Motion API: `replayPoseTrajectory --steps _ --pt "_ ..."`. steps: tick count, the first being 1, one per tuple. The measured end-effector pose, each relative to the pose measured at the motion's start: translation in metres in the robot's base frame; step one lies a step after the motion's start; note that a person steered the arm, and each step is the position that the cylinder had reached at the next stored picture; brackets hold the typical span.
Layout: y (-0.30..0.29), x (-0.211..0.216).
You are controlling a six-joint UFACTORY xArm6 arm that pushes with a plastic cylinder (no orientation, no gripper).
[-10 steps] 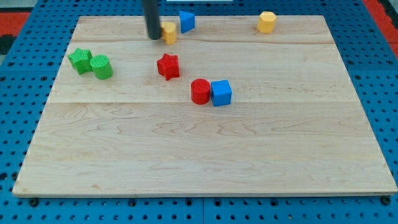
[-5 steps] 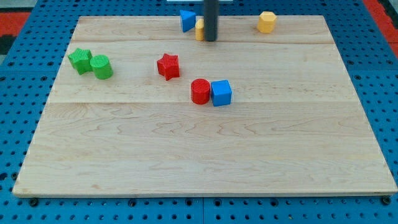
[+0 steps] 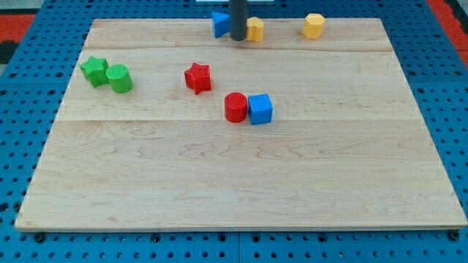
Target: Slide the yellow heart to the yellow hexagon
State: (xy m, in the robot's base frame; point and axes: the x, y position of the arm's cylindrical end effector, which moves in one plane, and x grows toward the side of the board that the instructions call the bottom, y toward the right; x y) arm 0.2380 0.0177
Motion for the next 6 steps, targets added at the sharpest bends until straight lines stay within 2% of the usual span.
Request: replayPoseTrajectory --steps 2,4,5,6 --pt "-0.003 -0.022" --pt "0.055 -0.012" --pt "0.043 0.011" --pt "0.047 0.061"
